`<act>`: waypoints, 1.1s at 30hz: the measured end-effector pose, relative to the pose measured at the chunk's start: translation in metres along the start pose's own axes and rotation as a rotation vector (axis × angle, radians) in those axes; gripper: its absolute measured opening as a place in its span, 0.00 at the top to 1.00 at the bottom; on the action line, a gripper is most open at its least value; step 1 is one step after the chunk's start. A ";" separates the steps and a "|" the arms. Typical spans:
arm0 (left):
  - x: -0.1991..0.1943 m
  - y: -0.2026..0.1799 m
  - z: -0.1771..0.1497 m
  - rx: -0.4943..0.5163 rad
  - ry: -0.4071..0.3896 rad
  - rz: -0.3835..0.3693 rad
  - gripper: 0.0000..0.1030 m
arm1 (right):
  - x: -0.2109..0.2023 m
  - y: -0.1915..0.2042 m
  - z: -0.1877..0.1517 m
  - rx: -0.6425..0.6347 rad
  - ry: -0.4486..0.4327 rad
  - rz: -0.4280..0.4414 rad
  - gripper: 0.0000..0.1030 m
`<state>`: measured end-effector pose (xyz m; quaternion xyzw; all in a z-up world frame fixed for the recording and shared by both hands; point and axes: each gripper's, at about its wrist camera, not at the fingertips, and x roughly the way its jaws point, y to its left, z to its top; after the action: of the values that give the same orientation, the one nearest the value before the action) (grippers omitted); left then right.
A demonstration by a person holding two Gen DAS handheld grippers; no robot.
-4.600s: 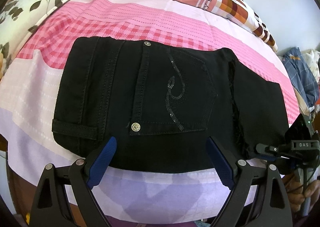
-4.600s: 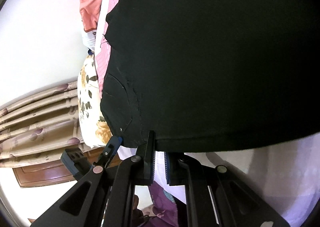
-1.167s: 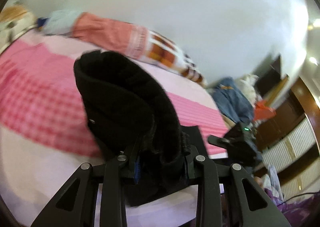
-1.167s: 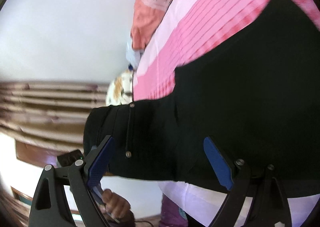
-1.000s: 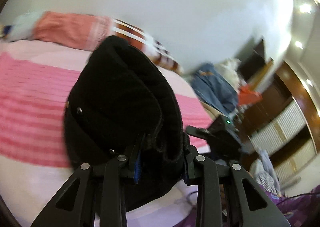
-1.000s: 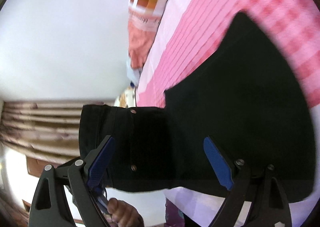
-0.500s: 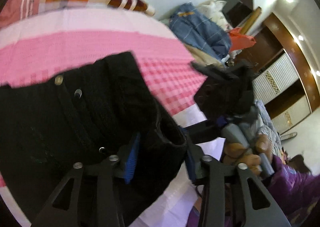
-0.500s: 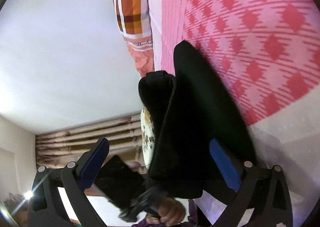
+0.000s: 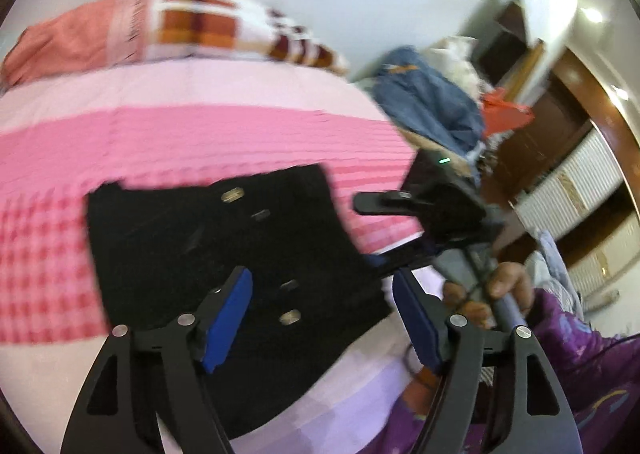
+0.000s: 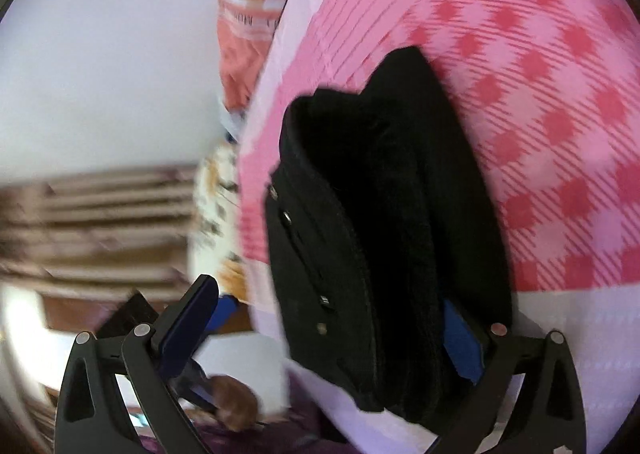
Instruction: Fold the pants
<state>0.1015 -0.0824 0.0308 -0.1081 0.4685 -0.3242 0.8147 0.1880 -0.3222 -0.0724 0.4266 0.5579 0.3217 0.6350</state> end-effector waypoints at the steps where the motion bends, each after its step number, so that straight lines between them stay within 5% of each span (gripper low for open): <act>1: 0.001 0.011 -0.004 -0.036 0.007 0.009 0.29 | 0.006 0.007 -0.001 -0.052 0.010 -0.050 0.18; 2: 0.002 0.021 -0.008 -0.069 0.013 0.017 0.29 | 0.011 0.013 -0.002 -0.092 0.021 -0.094 0.44; 4: 0.003 0.036 -0.017 -0.126 0.023 0.047 0.29 | 0.017 0.017 -0.003 -0.154 0.024 -0.193 0.81; 5: 0.003 0.044 -0.020 -0.154 0.030 0.060 0.29 | 0.014 0.012 -0.003 -0.137 0.015 -0.157 0.82; 10: 0.001 0.056 -0.026 -0.212 0.035 0.069 0.29 | -0.012 0.005 -0.009 -0.113 -0.062 -0.093 0.84; 17: 0.018 0.042 -0.021 -0.123 0.055 0.089 0.28 | -0.041 -0.036 -0.011 -0.032 -0.128 -0.057 0.83; 20: 0.036 0.040 -0.024 -0.108 0.104 0.102 0.28 | -0.052 -0.053 -0.010 0.047 -0.161 -0.005 0.74; 24: 0.031 0.038 -0.024 -0.100 0.093 0.106 0.28 | -0.099 -0.036 -0.025 0.024 -0.312 0.034 0.59; 28: 0.023 0.041 -0.021 -0.134 0.069 0.086 0.28 | -0.112 -0.016 -0.058 0.023 -0.293 0.120 0.59; 33: 0.020 0.040 -0.019 -0.139 0.039 0.104 0.28 | -0.081 -0.026 -0.082 0.108 -0.224 0.104 0.59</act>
<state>0.1095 -0.0619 -0.0120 -0.1335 0.5106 -0.2503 0.8117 0.0917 -0.3901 -0.0620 0.5218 0.4771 0.2739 0.6519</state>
